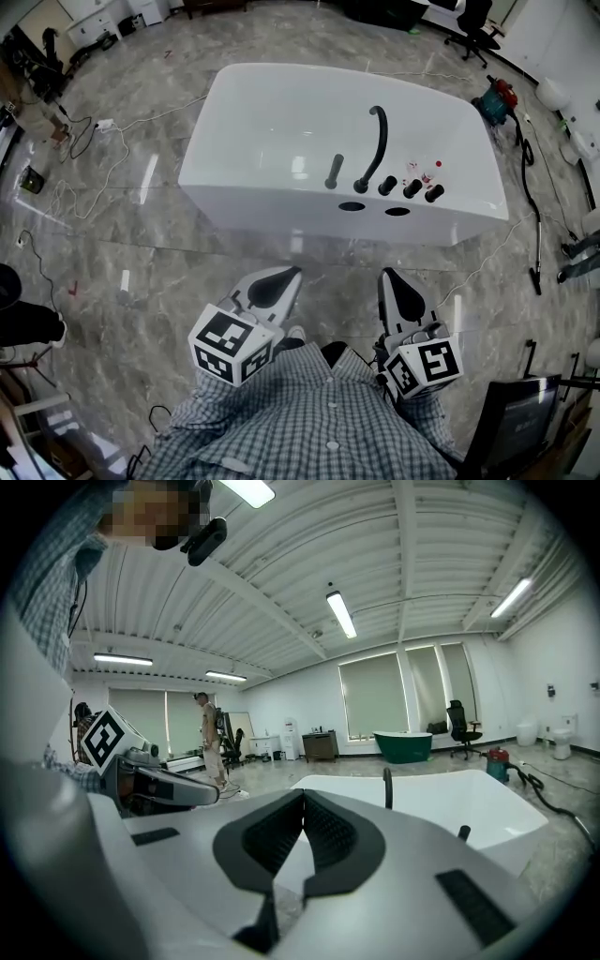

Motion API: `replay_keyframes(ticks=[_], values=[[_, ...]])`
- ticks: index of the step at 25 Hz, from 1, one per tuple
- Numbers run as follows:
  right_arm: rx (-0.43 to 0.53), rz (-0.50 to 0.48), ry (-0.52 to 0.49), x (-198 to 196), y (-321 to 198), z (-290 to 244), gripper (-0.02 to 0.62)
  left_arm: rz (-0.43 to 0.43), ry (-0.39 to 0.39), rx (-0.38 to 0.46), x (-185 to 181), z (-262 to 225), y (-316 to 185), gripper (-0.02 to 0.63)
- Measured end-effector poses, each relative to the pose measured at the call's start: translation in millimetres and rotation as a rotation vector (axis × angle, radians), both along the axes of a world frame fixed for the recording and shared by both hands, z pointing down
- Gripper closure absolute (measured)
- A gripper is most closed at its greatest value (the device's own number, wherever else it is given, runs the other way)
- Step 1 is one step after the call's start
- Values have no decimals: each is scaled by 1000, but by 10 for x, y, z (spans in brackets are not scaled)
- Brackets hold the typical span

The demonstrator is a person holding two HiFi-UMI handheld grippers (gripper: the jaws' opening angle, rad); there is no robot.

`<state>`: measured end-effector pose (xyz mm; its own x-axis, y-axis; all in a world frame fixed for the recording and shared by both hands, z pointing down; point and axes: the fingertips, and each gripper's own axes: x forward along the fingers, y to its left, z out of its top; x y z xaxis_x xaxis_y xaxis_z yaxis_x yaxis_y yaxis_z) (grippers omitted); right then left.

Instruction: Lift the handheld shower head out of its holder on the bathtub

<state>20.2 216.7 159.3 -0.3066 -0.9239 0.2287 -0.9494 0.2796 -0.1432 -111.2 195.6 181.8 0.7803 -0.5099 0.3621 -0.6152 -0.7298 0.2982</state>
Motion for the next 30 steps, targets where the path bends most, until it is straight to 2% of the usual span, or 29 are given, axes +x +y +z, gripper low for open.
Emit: replay_keyframes(ticks=[5, 12, 19, 30], values=[[-23, 16, 2, -23, -78, 78, 580, 10, 3, -19, -47, 55, -116, 597], [-39, 42, -16, 165, -248, 156, 580, 20, -10, -23, 120, 115, -289, 597], [-45, 24, -25, 273, -682, 300, 580, -6, -32, -34, 175, 242, -674, 597], [-77, -64, 3, 796, -1751, 515, 580, -38, -26, -49, 847, 438, -1742, 597]])
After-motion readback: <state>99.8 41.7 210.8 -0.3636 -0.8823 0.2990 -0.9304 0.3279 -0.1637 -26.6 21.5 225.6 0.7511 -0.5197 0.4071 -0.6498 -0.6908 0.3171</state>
